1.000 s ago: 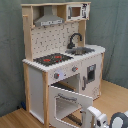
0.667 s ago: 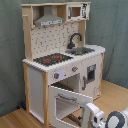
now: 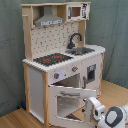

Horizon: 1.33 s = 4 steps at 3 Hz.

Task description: Play with the kitchen

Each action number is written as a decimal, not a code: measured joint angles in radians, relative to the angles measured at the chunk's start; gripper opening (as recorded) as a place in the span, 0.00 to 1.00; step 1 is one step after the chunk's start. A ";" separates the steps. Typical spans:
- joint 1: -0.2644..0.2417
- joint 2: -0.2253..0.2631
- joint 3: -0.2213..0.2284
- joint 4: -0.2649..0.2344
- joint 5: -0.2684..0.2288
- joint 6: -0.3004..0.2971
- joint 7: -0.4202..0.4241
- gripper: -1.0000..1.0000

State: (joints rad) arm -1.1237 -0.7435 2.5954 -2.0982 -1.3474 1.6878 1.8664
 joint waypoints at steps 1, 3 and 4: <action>-0.077 0.005 -0.004 -0.012 -0.001 0.021 0.060 1.00; -0.158 0.004 -0.111 -0.013 -0.065 0.146 0.091 1.00; -0.231 0.004 -0.121 -0.015 -0.128 0.186 0.091 1.00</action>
State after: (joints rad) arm -1.3545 -0.7393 2.4742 -2.1135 -1.4753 1.8735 1.9578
